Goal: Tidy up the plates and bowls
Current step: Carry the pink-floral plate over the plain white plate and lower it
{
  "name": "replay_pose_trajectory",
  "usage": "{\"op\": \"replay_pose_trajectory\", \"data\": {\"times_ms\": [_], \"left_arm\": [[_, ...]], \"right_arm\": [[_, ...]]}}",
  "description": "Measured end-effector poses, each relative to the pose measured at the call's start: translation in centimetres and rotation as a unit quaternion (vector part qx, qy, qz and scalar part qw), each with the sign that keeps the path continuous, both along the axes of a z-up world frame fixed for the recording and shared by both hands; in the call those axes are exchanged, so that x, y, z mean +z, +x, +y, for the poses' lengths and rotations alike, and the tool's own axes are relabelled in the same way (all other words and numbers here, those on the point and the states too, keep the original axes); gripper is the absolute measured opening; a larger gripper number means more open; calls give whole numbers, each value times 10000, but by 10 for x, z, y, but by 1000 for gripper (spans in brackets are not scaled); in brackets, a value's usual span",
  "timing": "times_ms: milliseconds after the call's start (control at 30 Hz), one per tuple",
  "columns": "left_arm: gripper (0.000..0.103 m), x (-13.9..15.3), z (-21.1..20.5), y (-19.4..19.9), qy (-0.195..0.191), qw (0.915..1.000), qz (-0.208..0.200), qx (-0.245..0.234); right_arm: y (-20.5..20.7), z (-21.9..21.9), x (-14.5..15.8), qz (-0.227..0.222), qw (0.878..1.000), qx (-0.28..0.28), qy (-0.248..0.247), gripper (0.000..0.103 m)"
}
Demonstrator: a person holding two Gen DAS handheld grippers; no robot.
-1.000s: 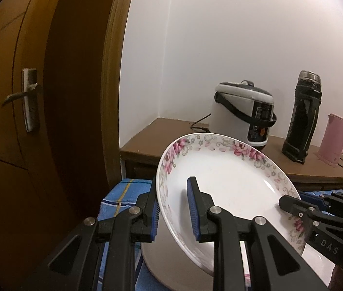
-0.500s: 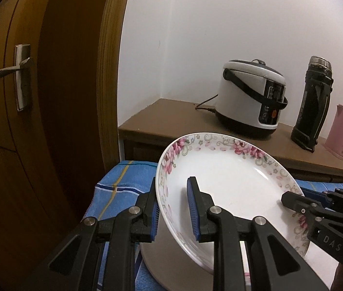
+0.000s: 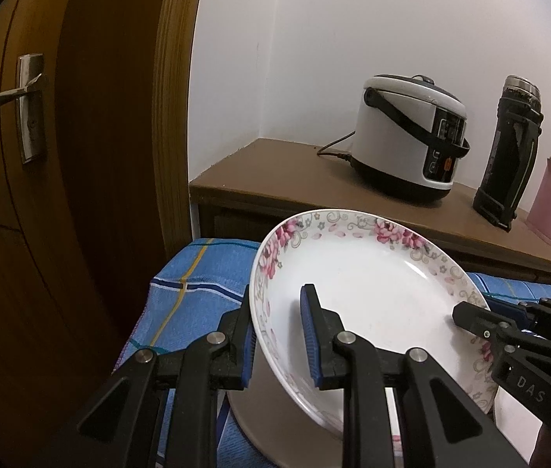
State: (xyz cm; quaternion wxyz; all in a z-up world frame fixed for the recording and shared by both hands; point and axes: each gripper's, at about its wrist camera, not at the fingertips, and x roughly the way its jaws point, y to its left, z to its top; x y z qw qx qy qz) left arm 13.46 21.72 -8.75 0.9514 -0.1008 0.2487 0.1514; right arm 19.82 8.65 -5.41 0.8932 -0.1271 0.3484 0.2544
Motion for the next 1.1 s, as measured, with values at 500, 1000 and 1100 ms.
{"op": "replay_pose_trajectory", "data": {"times_ms": [500,1000,1100], "left_arm": [[24,-11,1,7,-69,9994,317,-74],[24,-21,2,15,-160,9977,643,-145],[24,-22,2,16,-189,9974,679,-158]], "right_arm": [[0,4,-4,111,9993,-33,-364,20],[6,9,-6,279,9974,-35,-664,21],[7,10,-7,286,9972,-42,-693,21]]}}
